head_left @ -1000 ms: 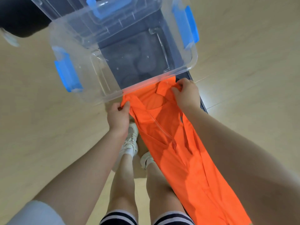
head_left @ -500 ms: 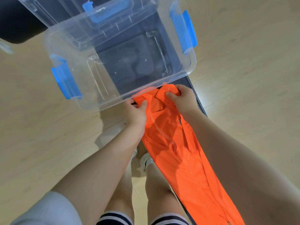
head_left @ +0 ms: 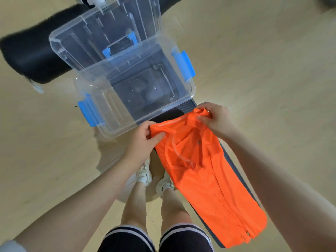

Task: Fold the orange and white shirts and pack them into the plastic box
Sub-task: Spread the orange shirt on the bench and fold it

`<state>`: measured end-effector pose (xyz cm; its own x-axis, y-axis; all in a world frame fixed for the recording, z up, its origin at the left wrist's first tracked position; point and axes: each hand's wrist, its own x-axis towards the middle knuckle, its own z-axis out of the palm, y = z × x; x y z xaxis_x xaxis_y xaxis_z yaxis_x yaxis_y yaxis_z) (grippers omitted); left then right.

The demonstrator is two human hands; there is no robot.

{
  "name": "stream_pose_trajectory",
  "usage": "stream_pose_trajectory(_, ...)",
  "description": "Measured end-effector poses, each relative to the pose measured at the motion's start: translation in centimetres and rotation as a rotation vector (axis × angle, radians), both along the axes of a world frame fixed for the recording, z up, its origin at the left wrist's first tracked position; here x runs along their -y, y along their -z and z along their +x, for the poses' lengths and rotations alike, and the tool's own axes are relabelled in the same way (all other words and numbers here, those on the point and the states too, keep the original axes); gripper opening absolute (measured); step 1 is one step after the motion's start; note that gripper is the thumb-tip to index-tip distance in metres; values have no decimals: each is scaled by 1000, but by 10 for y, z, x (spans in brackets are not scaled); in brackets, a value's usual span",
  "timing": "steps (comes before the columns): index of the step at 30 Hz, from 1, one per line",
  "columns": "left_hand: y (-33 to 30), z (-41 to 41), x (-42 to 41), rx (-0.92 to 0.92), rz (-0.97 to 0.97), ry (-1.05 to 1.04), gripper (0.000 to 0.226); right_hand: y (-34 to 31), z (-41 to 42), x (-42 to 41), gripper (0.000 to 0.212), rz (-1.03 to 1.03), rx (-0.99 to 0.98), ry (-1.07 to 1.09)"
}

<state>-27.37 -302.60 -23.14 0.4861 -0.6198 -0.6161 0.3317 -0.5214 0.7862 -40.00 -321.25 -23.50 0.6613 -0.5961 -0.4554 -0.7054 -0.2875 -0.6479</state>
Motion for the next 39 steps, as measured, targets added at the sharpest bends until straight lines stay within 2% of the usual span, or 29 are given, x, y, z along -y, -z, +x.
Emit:
stream_pose_trajectory(2, -7, 13, 3, 88, 6, 45, 22, -9, 15, 1, 18, -72, -31, 6)
stream_pose_trajectory(6, -10, 31, 12, 268, 24, 52, 10, -14, 41, 6, 21, -269, -50, -15)
stream_pose_trajectory(8, -10, 31, 15, 360, 40, 54, 5, -16, 46, 9, 20, -268, 2, 10)
stream_pose_trajectory(10, -8, 21, 15, 495, 80, 106, 11, -16, 41, 8, 21, -244, 45, 22)
stream_pose_trajectory(12, -5, 1, 11, 531, 99, 152, 13, -13, 23, 4, 22, -241, 38, 29)
stream_pose_trajectory(18, 18, -94, -20, 397, 126, 211, 11, 2, -82, -30, 11, -127, -68, 143)
stream_pose_trajectory(23, 47, -204, -49, 347, 211, 190, 9, 49, -189, -55, 22, -23, -171, 167)
stream_pose_trajectory(27, 76, -281, -70, 203, 320, -29, 3, 83, -256, -73, 39, 175, -183, 317)
stream_pose_trajectory(32, 82, -327, -70, -92, 335, -443, 26, 103, -287, -85, 23, 424, -42, 569)
stream_pose_trajectory(35, 86, -333, -66, -109, 373, -554, 14, 108, -284, -85, 25, 389, 28, 661)
stream_pose_trajectory(37, 89, -338, -63, -81, 382, -537, 5, 113, -286, -84, 24, 357, 81, 686)
stream_pose_trajectory(39, 93, -340, -65, -50, 389, -499, 17, 121, -292, -83, 30, 272, 91, 646)
